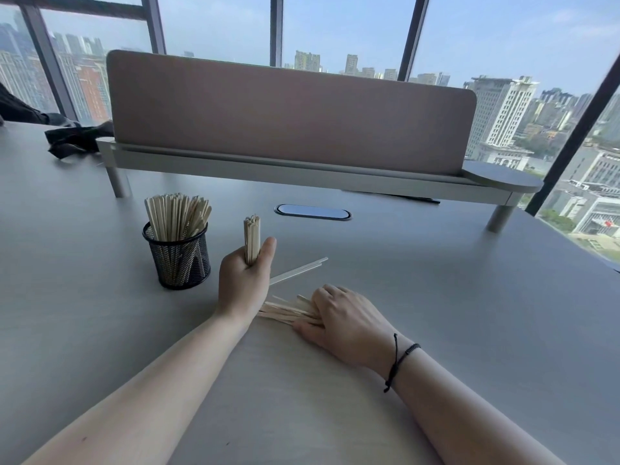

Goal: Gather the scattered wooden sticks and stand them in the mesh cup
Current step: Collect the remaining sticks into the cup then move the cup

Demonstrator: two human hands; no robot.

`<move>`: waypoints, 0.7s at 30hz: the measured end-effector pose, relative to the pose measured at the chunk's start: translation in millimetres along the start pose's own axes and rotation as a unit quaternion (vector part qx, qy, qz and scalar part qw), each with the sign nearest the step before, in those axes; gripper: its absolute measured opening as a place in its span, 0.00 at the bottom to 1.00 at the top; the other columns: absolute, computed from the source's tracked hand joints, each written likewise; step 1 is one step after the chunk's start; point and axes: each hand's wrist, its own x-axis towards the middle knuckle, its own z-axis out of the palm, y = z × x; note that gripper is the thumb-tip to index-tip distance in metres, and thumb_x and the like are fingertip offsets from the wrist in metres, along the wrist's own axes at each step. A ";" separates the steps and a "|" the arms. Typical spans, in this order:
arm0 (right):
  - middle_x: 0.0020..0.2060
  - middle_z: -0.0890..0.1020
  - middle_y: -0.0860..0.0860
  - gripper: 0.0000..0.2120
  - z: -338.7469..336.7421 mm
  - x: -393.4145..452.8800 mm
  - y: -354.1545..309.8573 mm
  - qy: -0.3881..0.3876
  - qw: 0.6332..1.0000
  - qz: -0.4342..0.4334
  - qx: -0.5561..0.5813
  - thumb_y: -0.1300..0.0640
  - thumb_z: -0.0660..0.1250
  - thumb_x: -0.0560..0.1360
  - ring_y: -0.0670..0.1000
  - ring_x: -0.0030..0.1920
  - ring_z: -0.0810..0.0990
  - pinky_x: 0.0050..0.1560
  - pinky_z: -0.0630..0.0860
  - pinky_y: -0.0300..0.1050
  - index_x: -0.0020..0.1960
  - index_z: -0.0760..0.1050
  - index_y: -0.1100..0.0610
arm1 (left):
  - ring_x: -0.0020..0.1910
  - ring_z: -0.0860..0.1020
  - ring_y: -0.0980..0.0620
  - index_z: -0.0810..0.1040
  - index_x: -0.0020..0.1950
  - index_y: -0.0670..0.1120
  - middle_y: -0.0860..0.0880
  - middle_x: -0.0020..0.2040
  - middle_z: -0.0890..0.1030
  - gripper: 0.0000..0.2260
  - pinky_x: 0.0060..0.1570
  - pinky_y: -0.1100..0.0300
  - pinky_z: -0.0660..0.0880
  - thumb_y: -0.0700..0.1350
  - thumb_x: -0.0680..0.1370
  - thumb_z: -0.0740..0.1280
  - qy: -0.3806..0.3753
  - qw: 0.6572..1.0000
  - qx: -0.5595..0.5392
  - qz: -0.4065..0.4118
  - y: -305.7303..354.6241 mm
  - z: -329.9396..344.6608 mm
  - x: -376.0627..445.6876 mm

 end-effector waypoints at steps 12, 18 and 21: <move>0.46 0.79 0.56 0.19 -4.2 1.7 -11.9 -0.026 0.999 0.017 -0.034 0.39 0.56 0.79 0.62 0.45 0.78 0.39 0.64 0.47 0.45 0.64 0.56 | 0.29 0.63 0.46 0.59 0.33 0.38 0.42 0.28 0.64 0.32 0.29 0.40 0.68 0.64 0.75 0.67 -0.001 1.000 0.003 -0.001 4.4 -0.3 -2.0; 0.49 0.80 0.56 0.12 2.9 1.3 -12.8 0.001 0.999 0.026 -0.037 0.46 0.55 0.80 0.61 0.48 0.80 0.39 0.63 0.48 0.45 0.63 0.54 | 0.29 0.62 0.46 0.59 0.32 0.42 0.42 0.28 0.62 0.30 0.29 0.39 0.67 0.65 0.74 0.67 -0.001 1.000 0.010 -0.004 6.2 -0.4 -1.4; 0.50 0.80 0.56 0.14 3.2 0.4 -11.5 0.005 0.999 0.027 -0.027 0.44 0.56 0.80 0.61 0.50 0.79 0.39 0.63 0.48 0.46 0.62 0.54 | 0.29 0.63 0.46 0.59 0.33 0.42 0.41 0.28 0.63 0.30 0.29 0.39 0.68 0.66 0.74 0.67 -0.003 1.000 0.014 -0.003 6.0 -0.3 -1.6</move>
